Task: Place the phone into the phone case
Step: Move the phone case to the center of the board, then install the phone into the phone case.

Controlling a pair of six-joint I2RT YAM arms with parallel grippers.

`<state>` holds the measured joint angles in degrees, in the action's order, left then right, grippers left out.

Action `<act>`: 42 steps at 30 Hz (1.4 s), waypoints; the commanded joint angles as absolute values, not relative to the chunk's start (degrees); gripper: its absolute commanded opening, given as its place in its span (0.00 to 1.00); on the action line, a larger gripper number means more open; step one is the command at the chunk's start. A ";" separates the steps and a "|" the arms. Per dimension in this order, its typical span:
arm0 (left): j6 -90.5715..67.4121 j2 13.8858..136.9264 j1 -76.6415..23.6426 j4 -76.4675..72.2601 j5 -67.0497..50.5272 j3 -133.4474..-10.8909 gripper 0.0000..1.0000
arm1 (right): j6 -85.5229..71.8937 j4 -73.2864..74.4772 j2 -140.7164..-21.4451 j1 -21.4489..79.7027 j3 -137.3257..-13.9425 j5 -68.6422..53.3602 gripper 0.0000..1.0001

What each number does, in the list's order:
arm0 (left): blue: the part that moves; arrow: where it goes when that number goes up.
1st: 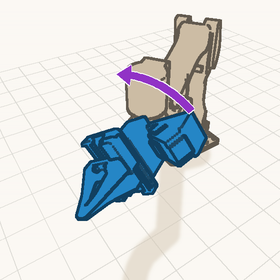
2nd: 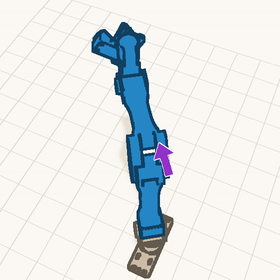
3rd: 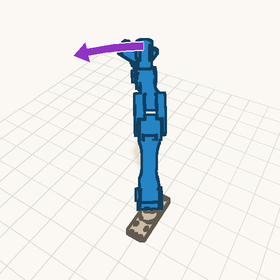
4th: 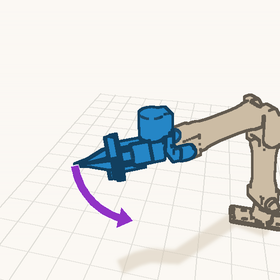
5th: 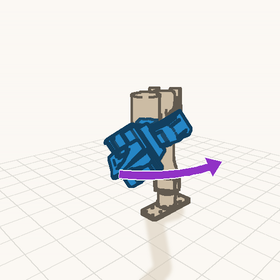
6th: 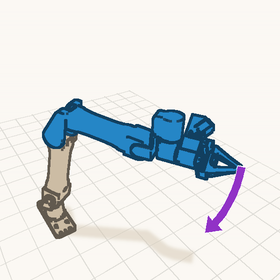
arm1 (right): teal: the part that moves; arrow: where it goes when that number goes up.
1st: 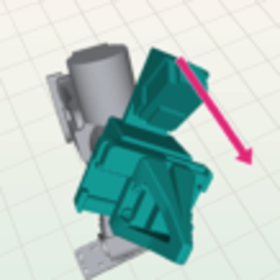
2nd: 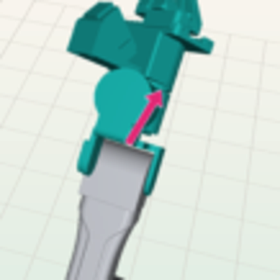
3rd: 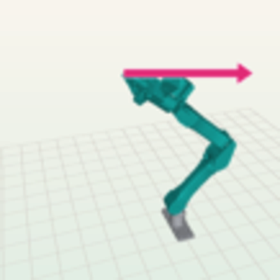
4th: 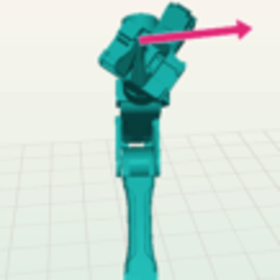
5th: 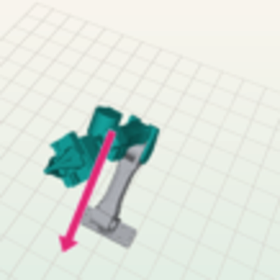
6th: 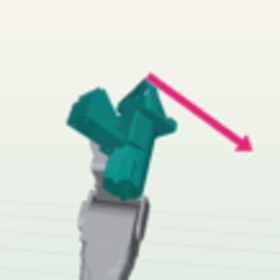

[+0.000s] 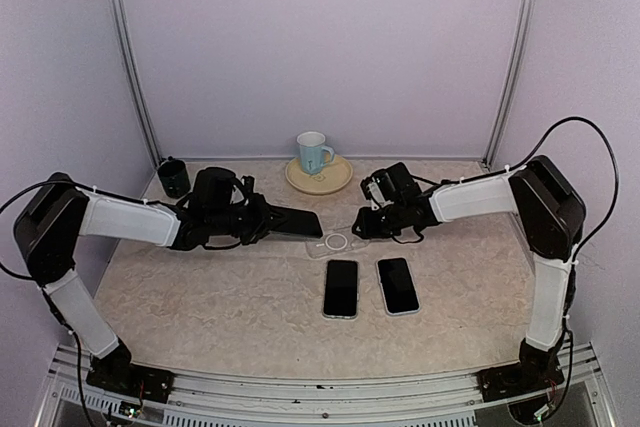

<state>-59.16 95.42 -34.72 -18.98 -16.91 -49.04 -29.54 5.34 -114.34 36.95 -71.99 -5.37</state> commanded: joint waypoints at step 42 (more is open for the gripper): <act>-64.07 119.73 -39.46 -25.00 -18.22 -69.70 0.00 | -30.67 -5.39 -116.42 25.84 -69.35 -36.17 0.66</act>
